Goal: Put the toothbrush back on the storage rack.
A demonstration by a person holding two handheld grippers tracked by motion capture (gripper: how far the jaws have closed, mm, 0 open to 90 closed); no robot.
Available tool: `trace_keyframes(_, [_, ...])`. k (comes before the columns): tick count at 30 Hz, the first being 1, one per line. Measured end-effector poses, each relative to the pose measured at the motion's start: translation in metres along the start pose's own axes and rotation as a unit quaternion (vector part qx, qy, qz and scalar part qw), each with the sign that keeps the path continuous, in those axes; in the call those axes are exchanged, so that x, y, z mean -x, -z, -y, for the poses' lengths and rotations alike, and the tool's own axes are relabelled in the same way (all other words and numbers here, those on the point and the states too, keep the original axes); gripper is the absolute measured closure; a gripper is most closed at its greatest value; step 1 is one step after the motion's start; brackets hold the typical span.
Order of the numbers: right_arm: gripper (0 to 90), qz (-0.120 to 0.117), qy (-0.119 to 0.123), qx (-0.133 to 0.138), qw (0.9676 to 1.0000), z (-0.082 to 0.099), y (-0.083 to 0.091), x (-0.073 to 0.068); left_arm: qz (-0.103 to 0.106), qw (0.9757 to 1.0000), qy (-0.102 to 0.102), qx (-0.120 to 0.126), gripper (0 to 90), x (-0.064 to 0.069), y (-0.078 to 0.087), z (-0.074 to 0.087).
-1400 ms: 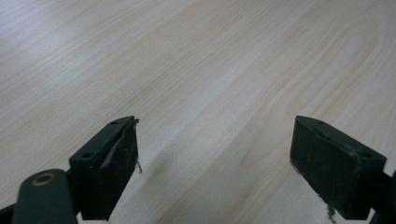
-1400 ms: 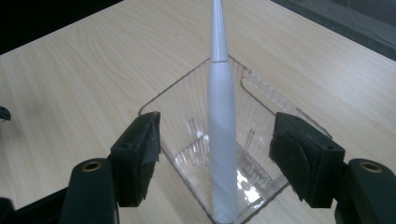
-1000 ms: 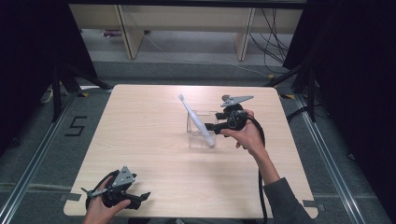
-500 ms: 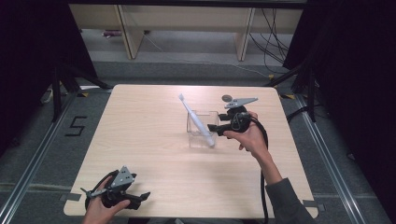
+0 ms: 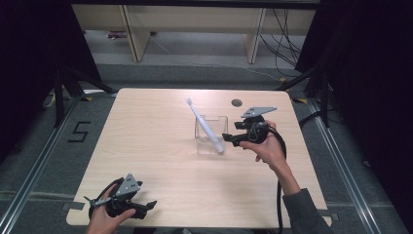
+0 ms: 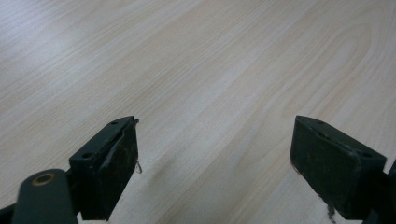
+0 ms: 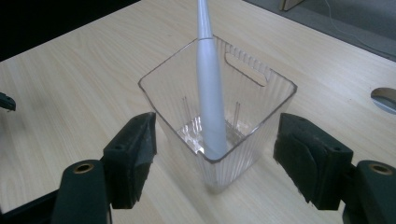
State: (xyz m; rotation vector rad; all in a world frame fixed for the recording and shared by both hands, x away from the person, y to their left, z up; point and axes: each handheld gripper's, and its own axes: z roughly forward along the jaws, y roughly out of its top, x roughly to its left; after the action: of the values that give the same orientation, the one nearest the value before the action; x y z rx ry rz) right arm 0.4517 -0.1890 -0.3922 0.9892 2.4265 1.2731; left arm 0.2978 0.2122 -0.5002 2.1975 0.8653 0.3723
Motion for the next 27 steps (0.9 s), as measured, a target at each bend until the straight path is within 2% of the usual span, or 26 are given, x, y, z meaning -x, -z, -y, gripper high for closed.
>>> trace_keyframes(1, [29.9, 0.01, 0.016, 0.001, 0.9998, 0.0, 0.003, 0.003, 0.0, 1.0, 0.0, 0.0, 14.9, 0.0, 0.0, 0.0])
trace_keyframes(2, [28.9, 0.007, 0.002, -0.001, 1.0, 0.003, 0.004, 0.001, -0.001, 1.0, -0.002, -0.002, 14.9, -0.001, 0.0, 0.0])
trace_keyframes(4, [28.5, 0.012, -0.001, -0.004, 0.9999, 0.005, 0.006, 0.001, -0.001, 1.0, 0.001, 0.0, 14.9, 0.0, 0.0, 0.0])
trace_keyframes(8, [27.3, 0.016, 0.013, 0.004, 0.9998, 0.01, 0.009, 0.004, -0.001, 1.0, 0.0, -0.003, 14.9, 0.0, 0.0, 0.0])
trace_keyframes(12, [26.4, 0.02, 0.007, 0.0, 0.9998, 0.016, 0.011, 0.003, -0.001, 1.0, 0.001, -0.002, 14.9, 0.0, 0.0, 0.0])
trace_keyframes(13, [26.4, 0.019, -0.002, 0.0, 0.9998, 0.018, 0.011, 0.002, -0.001, 1.0, 0.001, -0.002, 14.9, 0.0, 0.0, 0.0])
trace_keyframes(16, [26.4, 0.018, -0.001, 0.003, 0.9998, 0.022, 0.012, 0.001, -0.001, 1.0, 0.0, -0.003, 14.9, 0.0, 0.0, 0.0])
trace_keyframes(17, [26.3, 0.021, 0.01, 0.002, 0.9997, 0.023, 0.012, 0.002, -0.001, 1.0, 0.0, -0.003, 14.9, 0.0, 0.0, 0.0])
trace_keyframes(23, [26.3, 0.015, -0.005, -0.002, 0.9999, 0.03, 0.012, 0.001, -0.001, 1.0, -0.001, -0.002, 15.0, -0.001, 0.0, 0.0])
trace_keyframes(27, [26.3, 0.019, 0.004, 0.003, 0.9998, 0.034, 0.012, 0.004, -0.001, 1.0, -0.004, -0.004, 14.9, -0.001, 0.0, 0.0])
